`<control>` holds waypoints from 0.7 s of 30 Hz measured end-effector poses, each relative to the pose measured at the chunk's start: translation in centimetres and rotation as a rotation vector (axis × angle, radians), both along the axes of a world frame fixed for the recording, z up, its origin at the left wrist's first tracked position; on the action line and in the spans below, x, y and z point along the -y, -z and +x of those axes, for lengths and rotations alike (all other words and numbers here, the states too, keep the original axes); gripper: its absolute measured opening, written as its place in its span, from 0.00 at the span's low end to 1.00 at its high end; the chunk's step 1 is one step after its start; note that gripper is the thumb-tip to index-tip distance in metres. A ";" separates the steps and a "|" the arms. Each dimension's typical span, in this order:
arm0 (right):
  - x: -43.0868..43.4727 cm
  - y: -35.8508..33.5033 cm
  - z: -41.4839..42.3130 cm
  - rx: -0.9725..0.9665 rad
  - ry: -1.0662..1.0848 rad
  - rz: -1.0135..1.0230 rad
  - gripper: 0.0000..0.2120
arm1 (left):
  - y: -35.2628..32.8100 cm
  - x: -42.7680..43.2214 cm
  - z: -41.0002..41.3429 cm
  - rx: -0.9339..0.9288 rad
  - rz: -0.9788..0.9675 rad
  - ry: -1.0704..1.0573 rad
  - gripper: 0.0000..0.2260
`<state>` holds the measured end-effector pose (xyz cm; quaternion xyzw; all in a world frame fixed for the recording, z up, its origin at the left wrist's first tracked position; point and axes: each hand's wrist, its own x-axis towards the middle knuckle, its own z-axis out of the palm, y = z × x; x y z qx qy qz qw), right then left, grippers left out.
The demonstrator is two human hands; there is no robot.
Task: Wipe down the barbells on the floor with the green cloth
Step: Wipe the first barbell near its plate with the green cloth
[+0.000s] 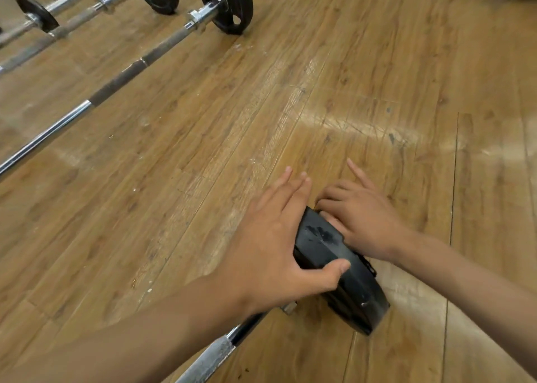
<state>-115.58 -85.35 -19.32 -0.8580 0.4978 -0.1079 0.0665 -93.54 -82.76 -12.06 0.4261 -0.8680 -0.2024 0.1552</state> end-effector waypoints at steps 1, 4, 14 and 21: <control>-0.7 -0.1 0.5 -0.020 -0.019 0.008 0.27 | -0.1 -0.4 -0.1 0.021 -0.024 0.032 0.49; -3.7 1.1 -1.3 -0.025 -0.185 -0.087 0.23 | -0.2 -2.0 -0.2 0.079 -0.101 0.185 0.49; -5.7 1.5 -3.3 0.027 -0.115 -0.094 0.26 | 0.8 -3.5 -2.2 0.035 -0.244 0.260 0.47; -1.8 1.9 -0.9 0.079 0.047 -0.227 0.22 | 1.3 -0.5 0.4 0.014 -0.167 0.177 0.49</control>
